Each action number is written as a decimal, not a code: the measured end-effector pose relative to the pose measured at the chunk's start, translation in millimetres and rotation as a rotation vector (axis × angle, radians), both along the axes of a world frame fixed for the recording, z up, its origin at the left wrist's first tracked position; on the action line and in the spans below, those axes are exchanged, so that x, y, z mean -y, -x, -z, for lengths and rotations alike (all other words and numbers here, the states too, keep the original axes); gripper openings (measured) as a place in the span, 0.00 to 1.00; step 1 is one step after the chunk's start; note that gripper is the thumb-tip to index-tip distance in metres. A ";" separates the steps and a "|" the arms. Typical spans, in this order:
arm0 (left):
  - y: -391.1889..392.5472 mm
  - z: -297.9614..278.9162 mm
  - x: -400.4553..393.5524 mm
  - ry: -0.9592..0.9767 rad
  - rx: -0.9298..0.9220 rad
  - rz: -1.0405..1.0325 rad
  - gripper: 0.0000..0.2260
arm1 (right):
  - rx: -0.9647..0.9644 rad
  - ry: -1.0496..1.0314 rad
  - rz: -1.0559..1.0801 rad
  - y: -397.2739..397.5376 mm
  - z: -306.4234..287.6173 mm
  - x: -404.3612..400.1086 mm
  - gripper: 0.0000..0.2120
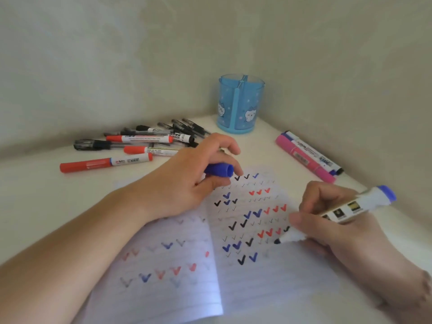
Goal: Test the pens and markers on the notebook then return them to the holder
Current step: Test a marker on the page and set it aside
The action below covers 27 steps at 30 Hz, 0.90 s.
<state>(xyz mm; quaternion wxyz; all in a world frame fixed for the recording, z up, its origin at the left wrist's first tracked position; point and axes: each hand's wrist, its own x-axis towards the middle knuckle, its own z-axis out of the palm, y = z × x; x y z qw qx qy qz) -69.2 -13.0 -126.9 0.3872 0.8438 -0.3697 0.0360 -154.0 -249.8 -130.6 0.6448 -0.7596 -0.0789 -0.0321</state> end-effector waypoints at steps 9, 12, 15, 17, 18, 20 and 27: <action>-2.0 3.0 -0.3 -0.065 0.063 -0.021 0.10 | 0.054 0.180 -0.012 2.4 1.5 -4.2 0.18; -3.7 3.7 -1.7 -0.108 0.153 -0.023 0.08 | 0.062 0.192 -0.021 1.8 2.5 -4.4 0.17; -5.3 5.6 -3.1 -0.101 0.205 -0.002 0.09 | 0.064 0.186 -0.012 2.1 2.4 -4.5 0.17; -6.5 7.1 -3.9 -0.094 0.219 0.004 0.09 | 0.064 0.181 -0.007 2.3 2.8 -4.8 0.16; -6.9 7.6 -4.1 -0.091 0.223 0.004 0.10 | 0.064 0.181 -0.005 2.1 3.2 -5.0 0.16; -7.3 7.5 -4.1 -0.086 0.232 0.008 0.10 | 0.073 0.184 0.016 1.7 4.7 -5.3 0.18; -4.4 6.7 -3.2 -0.069 0.190 -0.013 0.12 | 0.079 0.038 0.063 -1.0 1.5 -5.3 0.19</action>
